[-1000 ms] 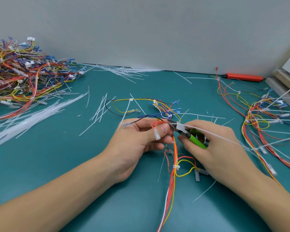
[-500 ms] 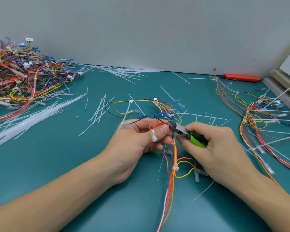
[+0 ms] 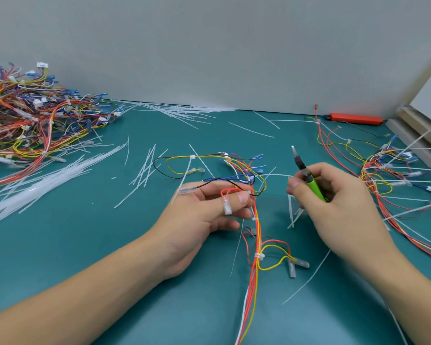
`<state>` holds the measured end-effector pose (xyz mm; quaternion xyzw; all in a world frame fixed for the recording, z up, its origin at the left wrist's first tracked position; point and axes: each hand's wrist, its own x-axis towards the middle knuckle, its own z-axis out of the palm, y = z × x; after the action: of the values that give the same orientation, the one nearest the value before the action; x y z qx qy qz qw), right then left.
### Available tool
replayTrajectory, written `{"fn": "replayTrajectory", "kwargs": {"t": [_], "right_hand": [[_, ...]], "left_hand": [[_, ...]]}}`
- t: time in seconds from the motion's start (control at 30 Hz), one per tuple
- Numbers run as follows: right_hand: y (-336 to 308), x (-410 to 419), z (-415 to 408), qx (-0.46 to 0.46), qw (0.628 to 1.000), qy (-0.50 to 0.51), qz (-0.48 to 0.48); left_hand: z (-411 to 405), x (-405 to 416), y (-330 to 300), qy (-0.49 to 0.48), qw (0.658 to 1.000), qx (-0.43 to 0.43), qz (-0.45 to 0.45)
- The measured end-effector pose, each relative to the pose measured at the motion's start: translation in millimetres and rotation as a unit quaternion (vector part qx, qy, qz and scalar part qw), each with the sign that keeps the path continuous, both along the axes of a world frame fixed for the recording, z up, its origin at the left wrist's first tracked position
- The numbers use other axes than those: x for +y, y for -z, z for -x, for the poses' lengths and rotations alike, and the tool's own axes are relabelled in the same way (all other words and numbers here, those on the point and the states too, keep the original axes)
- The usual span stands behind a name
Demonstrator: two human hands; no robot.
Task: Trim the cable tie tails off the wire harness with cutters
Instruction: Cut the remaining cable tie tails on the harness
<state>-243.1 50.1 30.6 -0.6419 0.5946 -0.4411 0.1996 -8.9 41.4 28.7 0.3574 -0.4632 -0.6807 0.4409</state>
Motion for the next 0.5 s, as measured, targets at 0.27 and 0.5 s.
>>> {"fn": "replayTrajectory", "kwargs": {"t": [0.27,0.5], "right_hand": [[0,-5,-6,-0.154,0.988,-0.001,-0.005],[1,-10,-2,-0.148,0.989,-0.001,0.006]], "left_hand": [[-3,-3,-1,0.106,0.979,-0.155,0.074],[-25,-10,-21,0.137,0.845,-0.476,0.2]]}}
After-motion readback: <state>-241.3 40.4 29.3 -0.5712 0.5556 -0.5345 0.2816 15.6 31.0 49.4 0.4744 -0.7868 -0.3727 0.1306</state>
